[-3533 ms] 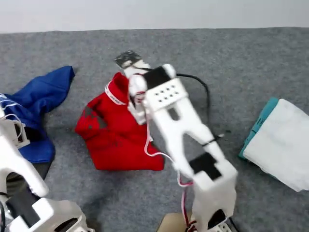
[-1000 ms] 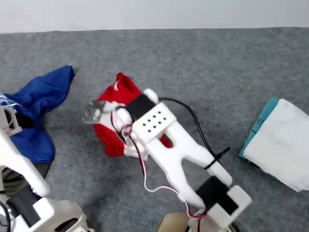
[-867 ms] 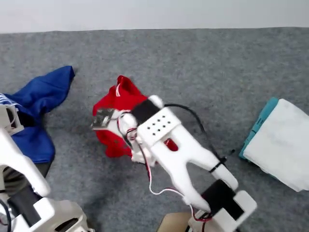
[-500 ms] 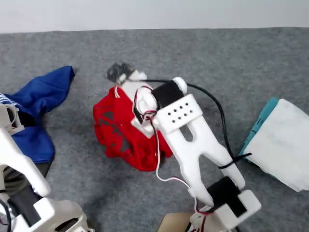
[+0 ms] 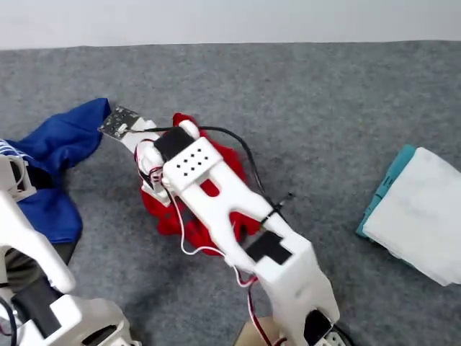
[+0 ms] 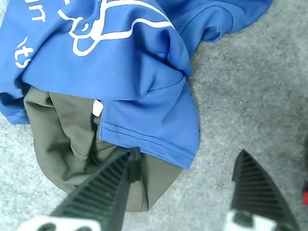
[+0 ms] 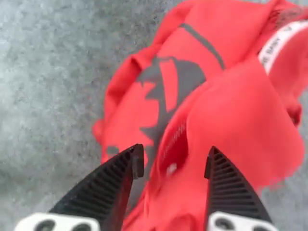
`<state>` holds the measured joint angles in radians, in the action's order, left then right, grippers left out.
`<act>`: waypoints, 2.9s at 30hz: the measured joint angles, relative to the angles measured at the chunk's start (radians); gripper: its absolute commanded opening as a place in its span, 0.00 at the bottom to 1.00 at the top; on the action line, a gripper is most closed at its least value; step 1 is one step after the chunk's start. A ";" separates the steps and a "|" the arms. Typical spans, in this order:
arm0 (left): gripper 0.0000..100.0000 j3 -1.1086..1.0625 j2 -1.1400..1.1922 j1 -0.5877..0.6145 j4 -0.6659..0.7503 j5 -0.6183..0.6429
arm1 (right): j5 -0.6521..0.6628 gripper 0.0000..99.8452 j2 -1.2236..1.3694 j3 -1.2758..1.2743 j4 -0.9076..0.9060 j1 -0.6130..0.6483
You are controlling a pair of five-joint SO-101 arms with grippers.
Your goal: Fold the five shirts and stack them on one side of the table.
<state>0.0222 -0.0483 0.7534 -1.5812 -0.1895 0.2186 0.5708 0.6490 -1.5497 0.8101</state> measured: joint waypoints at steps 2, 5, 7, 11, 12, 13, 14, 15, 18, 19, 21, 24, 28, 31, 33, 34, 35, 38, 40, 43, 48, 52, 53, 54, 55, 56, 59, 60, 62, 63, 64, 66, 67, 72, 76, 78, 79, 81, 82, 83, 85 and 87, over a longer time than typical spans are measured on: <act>0.31 0.000 0.000 0.000 0.000 0.000 | 0.000 0.22 0.057 0.037 0.000 0.000; 0.31 0.000 0.000 0.000 0.000 0.000 | 0.000 0.16 0.110 0.057 0.000 -0.017; 0.31 0.000 0.000 0.000 0.000 0.000 | 0.000 0.07 0.115 0.058 -0.003 -0.044; 0.31 0.000 0.000 0.000 0.000 0.000 | 0.038 0.02 0.115 0.060 -0.046 -0.083; 0.31 0.000 0.000 0.000 0.000 0.000 | 0.054 0.01 0.115 0.061 -0.057 -0.086; 0.31 0.000 0.000 0.000 0.000 0.000 | 0.068 0.01 0.115 0.061 -0.077 -0.091; 0.31 0.000 0.000 -0.005 0.000 0.000 | 0.078 0.01 0.114 0.061 -0.098 -0.094; 0.31 0.000 0.000 -0.012 0.000 0.000 | 0.084 0.01 0.109 0.061 -0.107 -0.098; 0.31 0.000 0.000 -0.034 0.000 0.000 | 0.095 0.01 0.040 0.061 -0.130 -0.126; 0.31 0.000 0.000 -0.041 0.000 0.000 | 0.097 0.01 0.008 0.068 -0.132 -0.138; 0.31 0.000 0.000 -0.058 0.000 0.000 | 0.098 0.01 -0.051 0.095 -0.126 -0.166; 0.31 0.000 0.000 -0.083 0.000 0.002 | 0.098 0.01 -0.137 0.161 -0.087 -0.219; 0.31 0.000 0.000 -0.107 0.000 0.032 | 0.098 0.01 -0.198 0.284 -0.031 -0.315; 0.31 0.000 0.000 -0.124 0.000 0.041 | 0.098 0.01 -0.206 0.377 -0.017 -0.405; 0.31 0.000 0.000 -0.133 0.000 0.044 | 0.098 0.01 -0.206 0.422 -0.017 -0.470; 0.31 0.000 0.000 -0.140 -0.002 0.044 | 0.098 0.01 -0.206 0.433 -0.017 -0.500; 0.31 0.000 0.000 -0.147 -0.011 0.044 | 0.098 0.01 -0.206 0.442 -0.017 -0.532; 0.31 0.000 0.000 -0.207 -0.048 0.044 | 0.098 0.01 -0.206 0.443 -0.017 -0.614; 0.31 0.000 0.000 -0.275 -0.066 0.044 | 0.098 0.01 -0.206 0.443 -0.017 -0.658; 0.31 0.000 0.000 -0.404 -0.077 0.044 | 0.098 0.01 -0.199 0.445 -0.017 -0.718; 0.31 0.000 0.000 -0.654 -0.080 0.044 | 0.075 0.01 -0.110 0.445 -0.017 -0.802; 0.31 0.000 0.000 -0.835 -0.055 0.044 | 0.052 0.01 -0.048 0.445 -0.017 -0.827; 0.31 0.000 0.000 -0.867 -0.043 0.044 | 0.049 0.01 -0.037 0.445 -0.017 -0.827; 0.31 -0.003 0.000 -0.895 -0.026 0.044 | 0.049 0.01 -0.028 0.445 -0.017 -0.827; 0.31 -0.011 0.000 -0.921 -0.006 0.044 | 0.048 0.01 -0.023 0.445 -0.017 -0.829; 0.31 -0.025 0.000 -0.948 0.011 0.044 | 0.046 0.01 -0.018 0.445 -0.017 -0.829; 0.31 -0.083 0.003 -1.023 0.072 0.044 | 0.046 0.01 -0.014 0.445 -0.017 -0.830; 0.31 -0.107 0.003 -1.048 0.092 0.044 | 0.046 0.01 -0.014 0.445 -0.017 -0.830; 0.31 -0.158 0.003 -1.092 0.135 0.044 | 0.046 0.01 -0.014 0.445 -0.017 -0.830; 0.31 -0.180 0.003 -1.111 0.157 0.044 | 0.046 0.01 -0.014 0.445 -0.017 -0.830; 0.31 -0.199 0.003 -1.126 0.184 0.044 | 0.046 0.01 -0.014 0.445 -0.017 -0.830; 0.31 -0.232 0.006 -1.155 0.238 0.044 | 0.046 0.01 -0.014 0.445 -0.017 -0.830; 0.31 -0.235 0.017 -1.168 0.261 0.044 | 0.046 0.01 -0.014 0.445 -0.017 -0.830; 0.31 -0.235 0.133 -1.218 0.325 0.044 | 0.046 0.01 -0.014 0.445 -0.017 -0.830; 0.31 -0.169 0.272 -1.241 0.334 0.060 | 0.046 0.01 -0.014 0.445 -0.017 -0.830; 0.31 -0.114 0.339 -1.241 0.338 0.089 | 0.046 0.01 -0.014 0.445 -0.017 -0.830; 0.30 -0.083 0.370 -1.238 0.338 0.104 | 0.046 0.01 -0.014 0.445 -0.017 -0.830; 0.24 -0.028 0.427 -1.227 0.338 0.137 | 0.046 0.01 -0.014 0.445 -0.017 -0.830; 0.20 -0.008 0.446 -1.220 0.338 0.149 | 0.046 0.01 -0.014 0.445 -0.017 -0.830; 0.15 0.011 0.462 -1.211 0.338 0.155 | 0.046 0.01 -0.014 0.445 -0.017 -0.830; 0.05 0.028 0.471 -1.195 0.338 0.158 | 0.046 0.01 -0.014 0.445 -0.017 -0.835; 0.00 0.035 0.473 -1.188 0.338 0.158 | 0.046 0.01 -0.014 0.445 -0.017 -0.845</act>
<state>0.0575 0.4242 -0.4342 -1.2436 -0.0315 0.2647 0.5570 1.0940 -1.5666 -0.0353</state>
